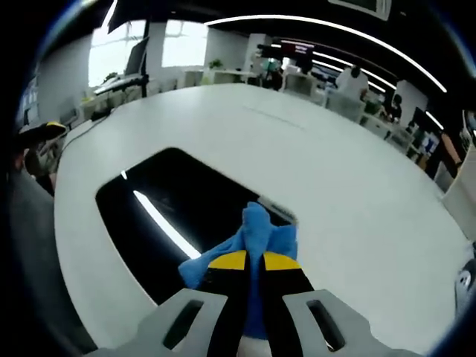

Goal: Wipe the mirror surface with the cleaning cloth until all visible marks leave the cleaned area.

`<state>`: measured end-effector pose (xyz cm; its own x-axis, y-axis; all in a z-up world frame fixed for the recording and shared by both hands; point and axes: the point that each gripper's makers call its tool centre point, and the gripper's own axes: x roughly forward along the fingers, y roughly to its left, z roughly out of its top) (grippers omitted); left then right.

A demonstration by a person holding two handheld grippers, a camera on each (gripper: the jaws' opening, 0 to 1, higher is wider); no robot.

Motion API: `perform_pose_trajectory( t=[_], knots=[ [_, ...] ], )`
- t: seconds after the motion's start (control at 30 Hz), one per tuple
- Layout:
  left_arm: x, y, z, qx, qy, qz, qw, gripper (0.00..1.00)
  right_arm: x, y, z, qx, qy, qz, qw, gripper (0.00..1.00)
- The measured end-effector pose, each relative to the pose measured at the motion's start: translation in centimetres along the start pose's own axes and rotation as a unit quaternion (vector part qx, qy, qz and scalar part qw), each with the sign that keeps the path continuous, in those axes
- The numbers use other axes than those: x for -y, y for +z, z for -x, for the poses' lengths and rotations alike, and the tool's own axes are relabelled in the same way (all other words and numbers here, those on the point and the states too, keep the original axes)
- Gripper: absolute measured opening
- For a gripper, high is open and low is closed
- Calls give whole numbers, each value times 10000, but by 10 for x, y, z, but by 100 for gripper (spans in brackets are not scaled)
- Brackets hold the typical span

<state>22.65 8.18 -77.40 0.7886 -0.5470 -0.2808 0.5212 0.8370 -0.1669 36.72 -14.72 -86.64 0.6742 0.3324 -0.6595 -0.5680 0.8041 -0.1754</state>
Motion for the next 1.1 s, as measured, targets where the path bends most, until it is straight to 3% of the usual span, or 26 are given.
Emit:
perform_pose_trajectory(
  t=[1.1],
  knots=[
    [1,2,0,54,-32,27,10000,95,2,-8,6,-21,-114,-299,9995,0]
  ],
)
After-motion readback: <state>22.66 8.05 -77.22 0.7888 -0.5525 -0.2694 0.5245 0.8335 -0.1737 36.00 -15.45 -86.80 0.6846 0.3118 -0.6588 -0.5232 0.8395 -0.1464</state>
